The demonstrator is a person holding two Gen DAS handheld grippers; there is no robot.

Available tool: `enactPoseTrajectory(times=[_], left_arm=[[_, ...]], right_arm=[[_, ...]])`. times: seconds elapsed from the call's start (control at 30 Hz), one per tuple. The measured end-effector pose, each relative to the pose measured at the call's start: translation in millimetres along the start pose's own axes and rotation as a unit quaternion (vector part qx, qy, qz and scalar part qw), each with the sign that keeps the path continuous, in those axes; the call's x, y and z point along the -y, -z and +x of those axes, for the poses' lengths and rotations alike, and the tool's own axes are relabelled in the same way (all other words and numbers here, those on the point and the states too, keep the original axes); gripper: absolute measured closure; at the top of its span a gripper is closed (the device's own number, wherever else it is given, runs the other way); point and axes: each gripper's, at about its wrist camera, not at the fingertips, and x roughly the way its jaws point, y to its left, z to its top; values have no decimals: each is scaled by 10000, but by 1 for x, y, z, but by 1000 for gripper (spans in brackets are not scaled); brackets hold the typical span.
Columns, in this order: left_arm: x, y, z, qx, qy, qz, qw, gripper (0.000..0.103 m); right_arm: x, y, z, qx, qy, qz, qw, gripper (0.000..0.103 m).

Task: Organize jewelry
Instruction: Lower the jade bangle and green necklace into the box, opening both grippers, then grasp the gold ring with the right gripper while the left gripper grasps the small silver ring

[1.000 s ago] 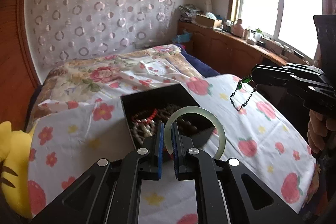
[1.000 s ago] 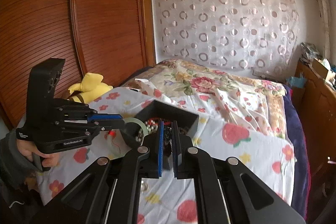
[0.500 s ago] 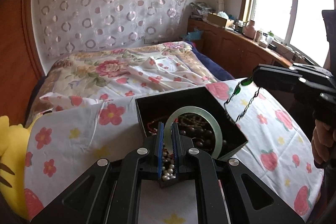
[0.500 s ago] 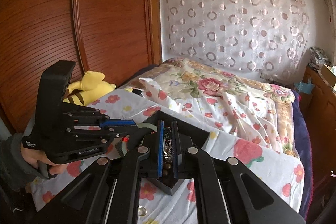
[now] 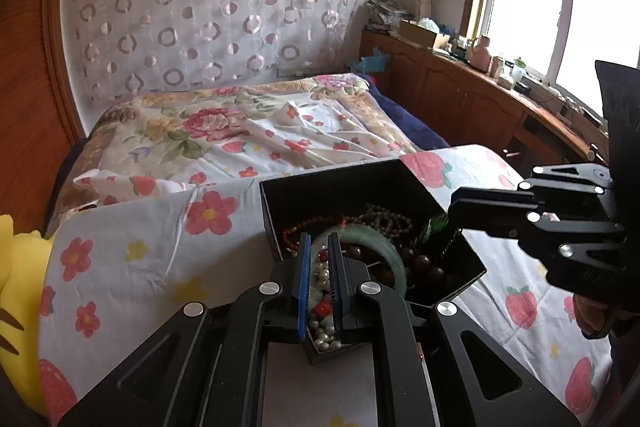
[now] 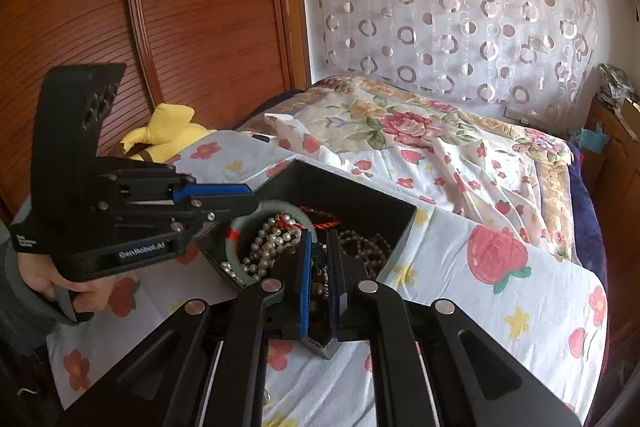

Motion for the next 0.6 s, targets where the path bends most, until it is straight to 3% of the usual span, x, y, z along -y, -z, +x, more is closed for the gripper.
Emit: enactPoseTrajectory(times=[0.1, 0.2, 0.3, 0.4, 0.6], left_arm=[[0, 0, -3, 19, -4, -1, 10000, 95], [0, 2, -8, 68, -14, -30, 10000, 80], [3, 5, -16, 123, -40, -5, 9999, 76], [7, 9, -23, 169, -50, 28, 9998, 62], [12, 22, -37, 233, -65, 70, 9997, 39]], right_arm=[[2, 3, -2, -6, -5, 26, 10000, 93], [1, 6, -8, 30, 9, 31, 10000, 93], [1, 11, -18, 79, 6, 96, 9999, 93], [-1, 22, -27, 71, 36, 154, 9999, 91], [-13, 49, -36, -128, -20, 213, 9997, 75]])
